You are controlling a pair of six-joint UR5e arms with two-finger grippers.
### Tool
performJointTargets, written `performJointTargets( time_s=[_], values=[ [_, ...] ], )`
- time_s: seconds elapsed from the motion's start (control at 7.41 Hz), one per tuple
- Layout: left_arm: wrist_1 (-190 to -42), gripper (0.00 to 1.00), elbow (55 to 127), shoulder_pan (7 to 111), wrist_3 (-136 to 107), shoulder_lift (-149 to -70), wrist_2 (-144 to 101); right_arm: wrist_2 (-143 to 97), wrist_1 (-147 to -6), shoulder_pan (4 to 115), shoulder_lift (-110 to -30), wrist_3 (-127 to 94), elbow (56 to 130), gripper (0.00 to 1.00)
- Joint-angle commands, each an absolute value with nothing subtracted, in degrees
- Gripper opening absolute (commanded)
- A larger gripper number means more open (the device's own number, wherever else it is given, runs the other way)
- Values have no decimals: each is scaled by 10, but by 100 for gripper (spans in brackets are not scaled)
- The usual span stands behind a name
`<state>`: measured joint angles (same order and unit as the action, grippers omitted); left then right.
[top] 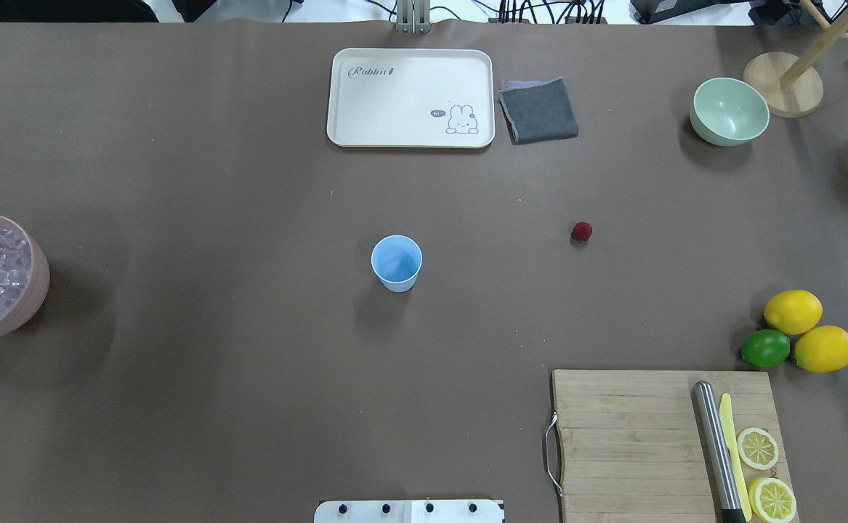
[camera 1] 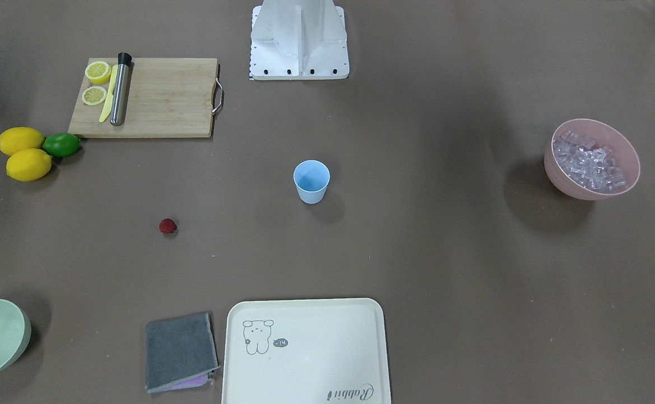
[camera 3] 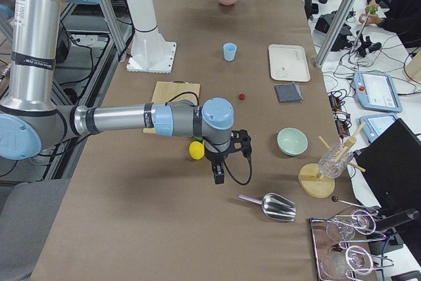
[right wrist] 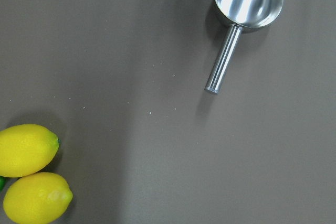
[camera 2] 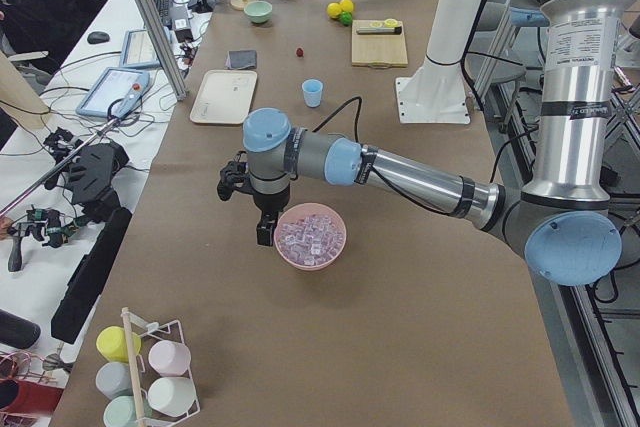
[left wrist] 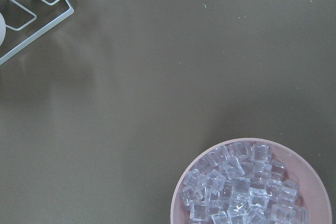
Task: Put ice and strawberries in cup
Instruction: 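Lower the left gripper into the pink bowl of ice cubes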
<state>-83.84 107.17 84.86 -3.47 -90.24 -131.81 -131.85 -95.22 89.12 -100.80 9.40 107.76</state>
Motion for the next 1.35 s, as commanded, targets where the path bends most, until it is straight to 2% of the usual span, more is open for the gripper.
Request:
performJointTargets(
  time_s=[0.0,1.22],
  values=[
    [-838,97,1075,849,-39,-903,-1316,-1320,-952,891,-1007,92,1078,100],
    [-841,97,1095,842,-40,-885,-1322,-1354,-951,890,-1008,91,1078,100]
  ],
)
